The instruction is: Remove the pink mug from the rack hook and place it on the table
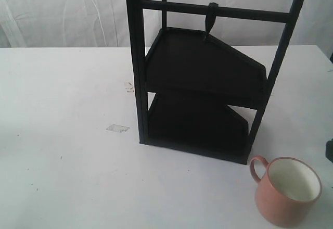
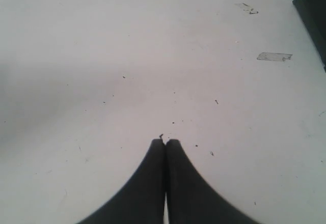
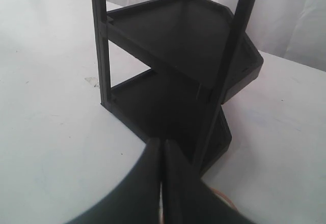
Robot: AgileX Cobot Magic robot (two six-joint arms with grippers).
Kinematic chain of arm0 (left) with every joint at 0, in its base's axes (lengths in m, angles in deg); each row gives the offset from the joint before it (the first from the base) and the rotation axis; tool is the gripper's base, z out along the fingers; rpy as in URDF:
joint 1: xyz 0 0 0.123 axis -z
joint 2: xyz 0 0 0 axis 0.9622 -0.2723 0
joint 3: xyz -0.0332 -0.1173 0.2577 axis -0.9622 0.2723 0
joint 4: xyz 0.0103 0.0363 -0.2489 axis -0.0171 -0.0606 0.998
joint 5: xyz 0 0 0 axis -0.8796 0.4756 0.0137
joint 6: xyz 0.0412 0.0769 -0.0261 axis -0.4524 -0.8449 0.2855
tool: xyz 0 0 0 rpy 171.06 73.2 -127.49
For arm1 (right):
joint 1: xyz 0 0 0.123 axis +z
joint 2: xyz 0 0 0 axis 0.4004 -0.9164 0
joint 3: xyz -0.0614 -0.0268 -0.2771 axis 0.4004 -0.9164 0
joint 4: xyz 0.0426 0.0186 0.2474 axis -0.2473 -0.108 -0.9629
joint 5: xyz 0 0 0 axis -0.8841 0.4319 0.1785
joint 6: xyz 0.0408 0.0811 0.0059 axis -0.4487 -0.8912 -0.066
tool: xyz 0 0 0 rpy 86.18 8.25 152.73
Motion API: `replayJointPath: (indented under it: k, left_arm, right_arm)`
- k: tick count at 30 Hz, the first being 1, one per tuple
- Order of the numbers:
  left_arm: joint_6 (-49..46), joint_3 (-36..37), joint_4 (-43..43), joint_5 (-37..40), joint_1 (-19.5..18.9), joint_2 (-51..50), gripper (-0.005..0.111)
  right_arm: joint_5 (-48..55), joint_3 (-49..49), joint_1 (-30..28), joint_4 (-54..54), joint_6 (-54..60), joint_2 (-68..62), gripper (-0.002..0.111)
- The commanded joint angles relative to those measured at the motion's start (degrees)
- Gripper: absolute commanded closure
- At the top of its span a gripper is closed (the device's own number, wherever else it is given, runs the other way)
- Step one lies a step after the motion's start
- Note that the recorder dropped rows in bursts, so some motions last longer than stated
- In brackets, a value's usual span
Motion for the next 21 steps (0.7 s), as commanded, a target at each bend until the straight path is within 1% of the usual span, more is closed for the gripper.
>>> replayJointPath:
  k: [1,9,14,21]
  left_arm:
    - [0.1,0.2,0.6,0.2,-0.1,0.3,0.107]
    - [0.1,0.2,0.6,0.2,-0.1,0.3,0.107]
    - [0.1,0.2,0.6,0.2,-0.1,0.3,0.107]
    - [0.1,0.2,0.6,0.2,-0.1,0.3,0.107]
  right_arm:
    - [-2.9,-2.3,0.2,-0.1,-0.2,1.0,0.108]
    - [-15.3,-14.8,0.0,-0.1,-0.5,6.1,0.108]
    - [-17.9,-21.6,0.0,-0.1,-1.7,9.0,0.108]
    - [-16.3,-22.1,0.0,-0.1,-1.7,12.8,0.108]
